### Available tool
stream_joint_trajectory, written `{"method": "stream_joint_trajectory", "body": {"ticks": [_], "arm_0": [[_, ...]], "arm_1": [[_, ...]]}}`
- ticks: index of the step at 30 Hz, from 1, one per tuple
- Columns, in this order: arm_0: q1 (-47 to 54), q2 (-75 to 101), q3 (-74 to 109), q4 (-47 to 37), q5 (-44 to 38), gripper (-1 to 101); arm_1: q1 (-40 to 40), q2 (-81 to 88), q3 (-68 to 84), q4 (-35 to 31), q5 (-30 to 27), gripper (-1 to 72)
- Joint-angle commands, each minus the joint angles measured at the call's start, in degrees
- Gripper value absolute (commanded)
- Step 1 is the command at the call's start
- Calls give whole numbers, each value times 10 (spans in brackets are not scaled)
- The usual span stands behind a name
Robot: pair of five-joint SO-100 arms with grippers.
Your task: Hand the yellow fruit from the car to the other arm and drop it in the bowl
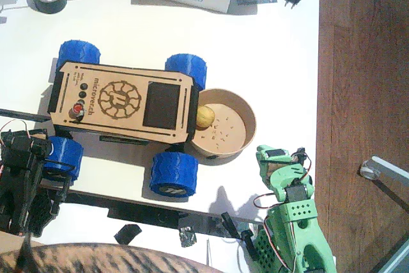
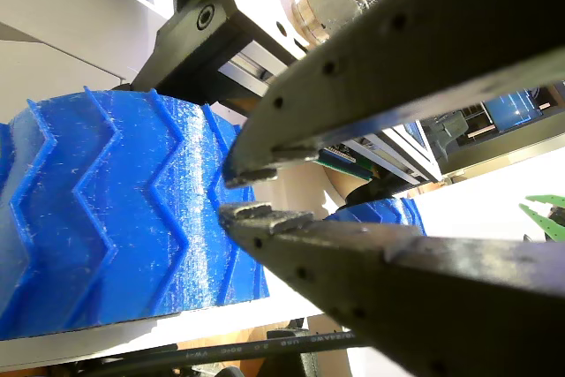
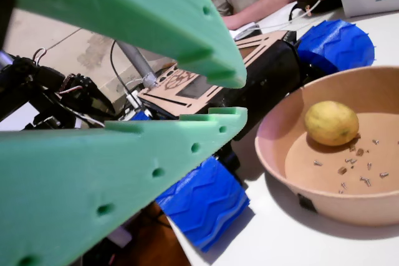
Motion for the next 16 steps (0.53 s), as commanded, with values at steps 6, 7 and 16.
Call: {"method": "stream_joint_trajectory", "body": {"ticks": [6,7,16], "arm_0": [[-2,-1,0,8,1,9],[-2,-1,0,8,1,10],[-2,-5,0,4,-1,0]], "arm_1": [[-37,4,-4,4,4,0],[-30,4,-4,4,5,0],[-17,4,-4,11,-4,0]]}}
